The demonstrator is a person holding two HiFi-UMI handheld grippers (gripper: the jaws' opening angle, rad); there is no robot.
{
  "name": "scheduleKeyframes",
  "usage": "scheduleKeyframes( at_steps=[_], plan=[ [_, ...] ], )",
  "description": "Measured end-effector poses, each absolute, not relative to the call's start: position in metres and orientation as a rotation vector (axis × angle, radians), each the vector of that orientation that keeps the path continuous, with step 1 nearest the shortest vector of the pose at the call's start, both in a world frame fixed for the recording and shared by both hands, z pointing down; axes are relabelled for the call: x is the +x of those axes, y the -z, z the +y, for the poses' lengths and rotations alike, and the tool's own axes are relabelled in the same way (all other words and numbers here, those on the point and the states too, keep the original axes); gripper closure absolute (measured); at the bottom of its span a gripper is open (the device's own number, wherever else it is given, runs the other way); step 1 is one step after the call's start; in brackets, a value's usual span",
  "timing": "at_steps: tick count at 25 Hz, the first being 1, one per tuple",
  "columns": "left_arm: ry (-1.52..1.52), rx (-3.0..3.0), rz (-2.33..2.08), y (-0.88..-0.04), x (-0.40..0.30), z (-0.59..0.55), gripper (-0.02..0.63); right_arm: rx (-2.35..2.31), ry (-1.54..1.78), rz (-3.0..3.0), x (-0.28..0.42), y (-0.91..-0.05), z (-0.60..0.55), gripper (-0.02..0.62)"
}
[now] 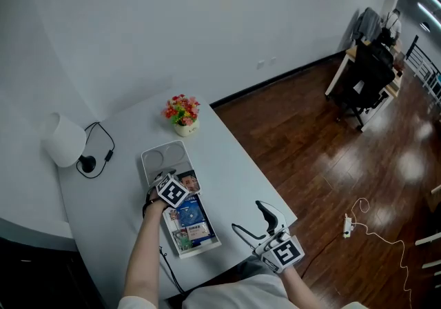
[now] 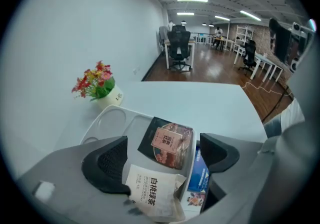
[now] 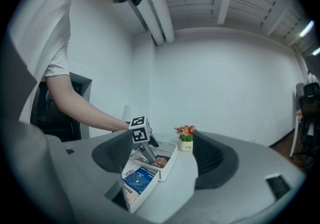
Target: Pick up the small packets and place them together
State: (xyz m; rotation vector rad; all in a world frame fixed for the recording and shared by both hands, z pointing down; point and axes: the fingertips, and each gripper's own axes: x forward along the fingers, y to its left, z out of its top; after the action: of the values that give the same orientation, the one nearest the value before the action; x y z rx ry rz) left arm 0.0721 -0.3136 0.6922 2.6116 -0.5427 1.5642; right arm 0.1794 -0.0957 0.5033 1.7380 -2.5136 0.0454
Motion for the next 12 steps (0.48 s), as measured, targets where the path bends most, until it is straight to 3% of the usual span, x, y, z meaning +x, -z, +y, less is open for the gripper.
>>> scheduleKeyframes(
  at_steps=[3, 12],
  plan=[
    [-1.338, 2.683, -0.658, -0.665, 0.075, -0.316, 0.123, 1.749, -0.032, -2.522, 0.180, -0.498, -0.098, 0.224],
    [-0.798, 2.800, -0.943, -0.573, 0.044, -0.288, 0.121, 1.792, 0.038, -2.564, 0.182, -0.472, -0.112, 0.223]
  ],
)
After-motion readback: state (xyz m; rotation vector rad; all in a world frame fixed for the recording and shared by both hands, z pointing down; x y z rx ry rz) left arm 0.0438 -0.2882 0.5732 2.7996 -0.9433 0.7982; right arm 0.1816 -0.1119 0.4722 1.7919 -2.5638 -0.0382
